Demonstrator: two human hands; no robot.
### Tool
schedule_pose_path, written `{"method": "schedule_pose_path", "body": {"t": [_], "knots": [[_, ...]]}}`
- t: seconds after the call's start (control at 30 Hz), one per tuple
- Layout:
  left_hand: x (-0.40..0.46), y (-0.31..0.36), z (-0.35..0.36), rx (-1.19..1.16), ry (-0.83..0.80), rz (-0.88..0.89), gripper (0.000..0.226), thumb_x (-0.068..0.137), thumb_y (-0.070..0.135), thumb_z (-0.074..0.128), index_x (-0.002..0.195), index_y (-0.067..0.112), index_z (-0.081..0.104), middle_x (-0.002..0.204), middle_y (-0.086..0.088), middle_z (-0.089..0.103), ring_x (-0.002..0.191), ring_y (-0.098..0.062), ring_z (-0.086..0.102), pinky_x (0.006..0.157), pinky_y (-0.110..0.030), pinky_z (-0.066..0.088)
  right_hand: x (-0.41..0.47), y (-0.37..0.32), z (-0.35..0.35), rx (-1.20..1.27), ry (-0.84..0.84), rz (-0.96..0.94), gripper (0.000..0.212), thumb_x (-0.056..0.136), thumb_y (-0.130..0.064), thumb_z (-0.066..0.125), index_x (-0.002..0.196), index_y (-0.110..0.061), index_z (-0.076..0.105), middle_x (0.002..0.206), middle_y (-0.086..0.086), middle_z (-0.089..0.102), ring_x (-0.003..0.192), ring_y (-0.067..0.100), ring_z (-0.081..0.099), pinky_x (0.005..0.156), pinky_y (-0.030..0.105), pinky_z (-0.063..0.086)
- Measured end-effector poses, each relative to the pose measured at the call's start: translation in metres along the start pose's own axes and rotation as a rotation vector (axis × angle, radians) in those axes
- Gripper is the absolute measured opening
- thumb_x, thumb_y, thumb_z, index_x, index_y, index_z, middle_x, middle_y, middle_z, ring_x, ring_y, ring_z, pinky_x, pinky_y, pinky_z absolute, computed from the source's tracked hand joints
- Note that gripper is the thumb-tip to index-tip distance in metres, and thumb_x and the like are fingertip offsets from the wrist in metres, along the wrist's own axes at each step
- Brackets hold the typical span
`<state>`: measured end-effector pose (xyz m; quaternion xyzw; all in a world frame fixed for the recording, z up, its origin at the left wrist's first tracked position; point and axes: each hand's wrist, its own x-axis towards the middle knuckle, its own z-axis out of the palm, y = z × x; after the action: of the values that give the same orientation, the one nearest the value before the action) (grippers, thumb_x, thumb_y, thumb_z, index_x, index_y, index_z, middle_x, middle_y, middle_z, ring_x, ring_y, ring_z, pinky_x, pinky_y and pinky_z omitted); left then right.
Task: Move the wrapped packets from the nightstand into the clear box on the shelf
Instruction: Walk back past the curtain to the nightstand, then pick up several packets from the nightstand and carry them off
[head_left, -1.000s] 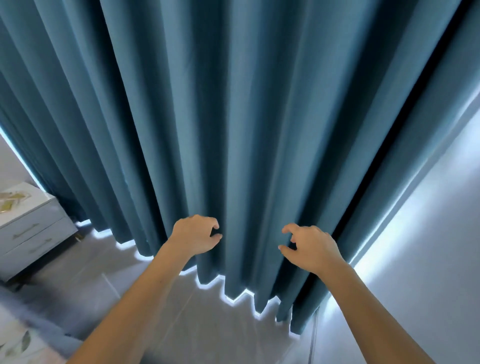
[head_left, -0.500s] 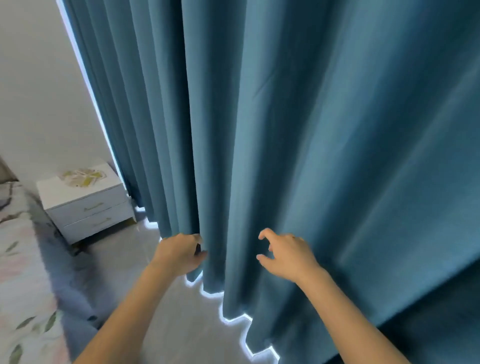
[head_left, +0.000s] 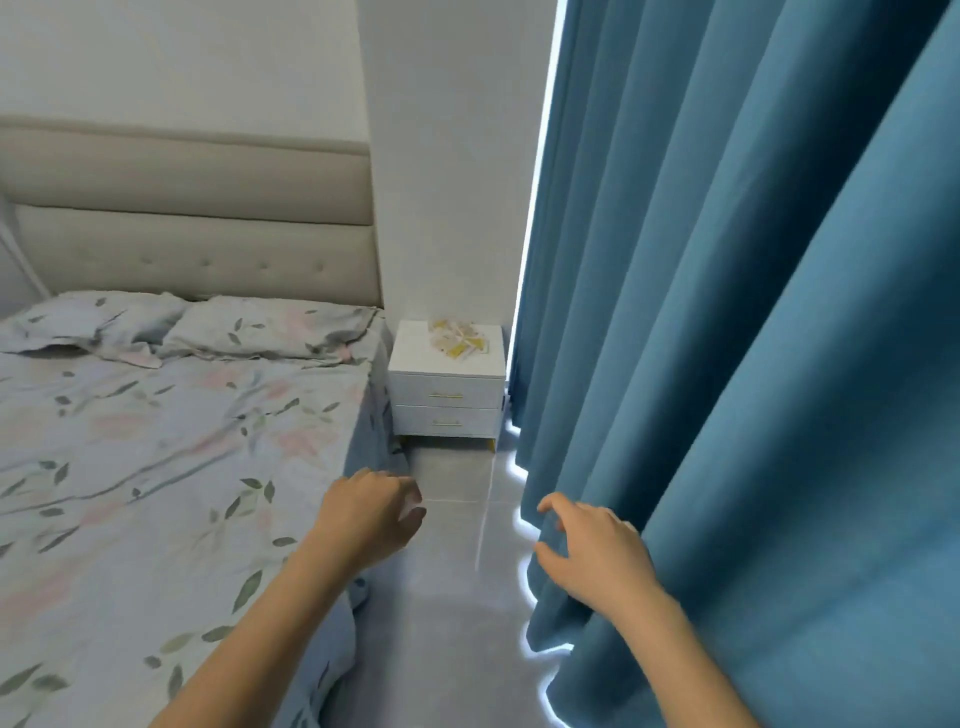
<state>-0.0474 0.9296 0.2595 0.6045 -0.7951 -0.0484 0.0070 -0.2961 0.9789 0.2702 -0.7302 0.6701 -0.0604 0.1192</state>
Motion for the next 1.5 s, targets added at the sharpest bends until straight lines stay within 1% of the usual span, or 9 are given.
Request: {"method": "schedule_pose_path", "body": {"t": [0.13,0.4,0.53,0.6,0.73,0.83,1.07,1.27,1.5], "knots": [[0.081,-0.043,0.008,-0.015,-0.024,-0.053,0.031,0.093,0.044,0.044,0.115,0.032,0.062,0.112,0.007,0.067,0.105,-0.018,0.059,0.083,-0.031,0.047,0.103,-0.007,-0.001,-0.008,-0.015,-0.034,0.041,0.090,-0.043,0.049,0.130,-0.034,0.041,0.121,-0.009,0.059,0.111,0.020,0.055,0.093,0.035,0.044],[0.252,-0.115,-0.006,0.007,-0.103,-0.088,0.031,0.092,0.037,0.043,0.114,0.023,0.060,0.112,0.000,0.067,0.105,-0.026,0.061,0.086,-0.033,0.049,0.297,-0.016,-0.015,-0.009,-0.056,-0.008,0.047,0.090,-0.039,0.047,0.135,-0.035,0.033,0.116,-0.003,0.055,0.108,0.022,0.055,0.086,0.036,0.043],[0.332,-0.130,-0.003,0.019,-0.153,-0.070,0.024,0.095,0.034,0.039,0.103,0.021,0.058,0.108,-0.004,0.066,0.101,-0.028,0.059,0.071,-0.031,0.038,0.378,-0.002,-0.012,-0.006,-0.077,0.012,0.046,0.091,-0.041,0.047,0.135,-0.036,0.036,0.119,-0.005,0.056,0.110,0.020,0.055,0.086,0.035,0.044],[0.377,-0.130,0.003,-0.012,-0.176,-0.065,0.023,0.095,0.035,0.039,0.100,0.025,0.058,0.106,-0.003,0.066,0.102,-0.027,0.059,0.069,-0.030,0.035,0.424,0.011,-0.012,0.001,-0.098,0.020,0.046,0.091,-0.040,0.048,0.135,-0.035,0.037,0.125,-0.006,0.056,0.113,0.020,0.055,0.089,0.035,0.046],[0.473,-0.134,0.018,-0.021,-0.171,-0.077,0.030,0.093,0.041,0.042,0.114,0.031,0.060,0.112,0.000,0.068,0.107,-0.025,0.061,0.083,-0.032,0.047,0.524,0.045,-0.007,-0.007,-0.102,0.014,0.043,0.091,-0.040,0.049,0.132,-0.033,0.041,0.121,-0.004,0.059,0.112,0.022,0.055,0.090,0.036,0.046],[0.541,-0.144,0.021,-0.028,-0.188,-0.141,0.032,0.093,0.044,0.044,0.121,0.033,0.057,0.118,0.004,0.066,0.112,-0.022,0.059,0.091,-0.030,0.044,0.599,0.070,-0.001,-0.009,-0.122,0.015,0.037,0.091,-0.038,0.049,0.128,-0.035,0.049,0.118,-0.004,0.062,0.111,0.021,0.056,0.090,0.035,0.047],[0.651,-0.196,0.028,-0.098,-0.138,-0.229,0.031,0.094,0.042,0.044,0.119,0.031,0.059,0.115,0.007,0.067,0.108,-0.019,0.060,0.082,-0.029,0.046,0.747,0.088,0.011,-0.008,-0.229,0.003,0.031,0.093,-0.036,0.048,0.122,-0.031,0.056,0.115,-0.004,0.065,0.107,0.019,0.058,0.087,0.033,0.049],[0.735,-0.264,0.060,-0.146,-0.212,-0.331,0.029,0.092,0.039,0.045,0.115,0.032,0.062,0.111,0.011,0.068,0.106,-0.017,0.060,0.084,-0.029,0.048,0.866,0.067,0.054,0.049,-0.337,-0.039,0.032,0.093,-0.040,0.049,0.124,-0.031,0.054,0.117,-0.004,0.064,0.108,0.019,0.058,0.088,0.033,0.050],[0.858,-0.326,0.118,-0.174,-0.323,-0.344,0.032,0.094,0.038,0.045,0.121,0.031,0.059,0.116,0.008,0.067,0.111,-0.019,0.059,0.089,-0.030,0.046,0.990,0.054,0.121,0.092,-0.392,0.042,0.031,0.092,-0.036,0.049,0.121,-0.026,0.055,0.117,-0.003,0.065,0.106,0.022,0.060,0.085,0.031,0.050]]}}
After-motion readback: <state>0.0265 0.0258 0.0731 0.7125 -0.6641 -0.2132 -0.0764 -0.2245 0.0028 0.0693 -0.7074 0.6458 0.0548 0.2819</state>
